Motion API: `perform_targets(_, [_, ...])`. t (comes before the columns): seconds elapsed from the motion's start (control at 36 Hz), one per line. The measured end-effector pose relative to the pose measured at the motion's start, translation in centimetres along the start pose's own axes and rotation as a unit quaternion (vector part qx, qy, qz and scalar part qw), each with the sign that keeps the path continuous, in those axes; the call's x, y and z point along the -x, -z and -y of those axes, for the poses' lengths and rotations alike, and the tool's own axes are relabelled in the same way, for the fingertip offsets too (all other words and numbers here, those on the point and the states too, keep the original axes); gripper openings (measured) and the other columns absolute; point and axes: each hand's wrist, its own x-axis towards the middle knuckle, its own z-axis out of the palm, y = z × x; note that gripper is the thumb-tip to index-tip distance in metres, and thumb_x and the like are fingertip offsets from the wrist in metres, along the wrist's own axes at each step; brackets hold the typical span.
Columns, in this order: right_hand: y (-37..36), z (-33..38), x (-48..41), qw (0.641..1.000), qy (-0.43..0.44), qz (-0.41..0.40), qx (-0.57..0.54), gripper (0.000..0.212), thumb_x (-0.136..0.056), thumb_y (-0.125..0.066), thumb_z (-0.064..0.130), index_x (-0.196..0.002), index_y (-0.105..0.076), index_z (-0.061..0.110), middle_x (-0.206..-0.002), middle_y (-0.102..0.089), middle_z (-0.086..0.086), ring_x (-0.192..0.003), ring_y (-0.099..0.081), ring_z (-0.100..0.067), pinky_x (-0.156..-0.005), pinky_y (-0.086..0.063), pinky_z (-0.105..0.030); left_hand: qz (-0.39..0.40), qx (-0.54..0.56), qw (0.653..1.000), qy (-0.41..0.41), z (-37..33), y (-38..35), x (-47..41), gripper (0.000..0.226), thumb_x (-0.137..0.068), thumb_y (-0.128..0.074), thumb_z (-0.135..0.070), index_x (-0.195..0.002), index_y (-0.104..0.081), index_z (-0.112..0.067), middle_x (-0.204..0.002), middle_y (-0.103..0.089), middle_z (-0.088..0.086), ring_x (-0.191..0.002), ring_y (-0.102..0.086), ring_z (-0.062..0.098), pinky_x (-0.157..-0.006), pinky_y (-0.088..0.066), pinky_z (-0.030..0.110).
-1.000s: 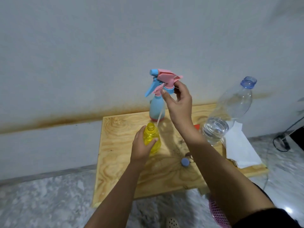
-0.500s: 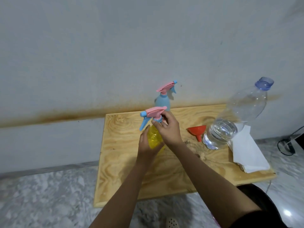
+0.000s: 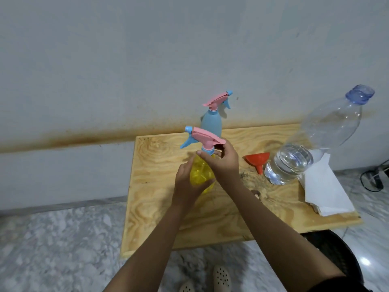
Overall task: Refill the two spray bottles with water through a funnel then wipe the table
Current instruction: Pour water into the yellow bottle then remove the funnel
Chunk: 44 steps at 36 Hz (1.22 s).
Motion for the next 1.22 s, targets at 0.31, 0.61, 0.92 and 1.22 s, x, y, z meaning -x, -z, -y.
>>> perform_targets(0.31, [1.6,4.2,0.1,0.994,-0.004,0.093,-0.060,0.013,-0.094,-0.053,0.016,-0.105,-0.059,0.021,-0.101,-0.063,-0.002,-0.090,-0.059,0.000,-0.082,-0.047,-0.017,0.046,0.094,0.994,0.022,-3.9,1.9,0.2,0.093,-0.064,-0.070,-0.059,-0.141,-0.020,-0.050,-0.123,-0.042,-0.009,-0.108,-0.036,-0.023,-0.084,-0.032,0.004])
perform_targets(0.61, [1.8,5.0,1.0,0.995,-0.003,0.025,-0.095,0.035,-0.074,-0.075,0.005,-0.103,-0.056,0.012,-0.096,-0.062,0.005,-0.085,-0.059,0.006,-0.087,-0.051,-0.027,0.078,0.092,0.993,0.004,-5.1,2.5,1.3,0.091,-0.076,-0.070,-0.045,-0.145,-0.011,-0.047,-0.130,-0.034,-0.017,-0.110,-0.025,-0.033,-0.084,-0.026,-0.003])
perform_targets(0.92, [2.2,4.9,1.7,0.989,-0.037,0.094,-0.111,0.033,-0.088,-0.063,0.018,-0.119,-0.051,0.013,-0.123,-0.057,-0.010,-0.119,-0.054,-0.020,-0.105,-0.041,-0.042,0.073,0.114,0.991,0.018,-5.7,2.9,1.5,0.091,-0.076,-0.070,-0.041,-0.149,-0.014,-0.038,-0.123,-0.032,-0.034,-0.114,-0.025,-0.031,-0.080,-0.027,-0.007])
perform_targets(1.22, [2.4,4.8,1.2,0.986,-0.031,0.111,-0.118,0.038,-0.089,-0.061,0.025,-0.125,-0.051,0.018,-0.121,-0.062,0.000,-0.115,-0.058,-0.010,-0.098,-0.044,-0.029,0.070,0.136,0.988,0.025,-5.7,3.0,0.7,0.092,-0.074,-0.073,-0.042,-0.147,-0.017,-0.042,-0.125,-0.034,-0.036,-0.120,-0.029,-0.023,-0.084,-0.030,-0.004])
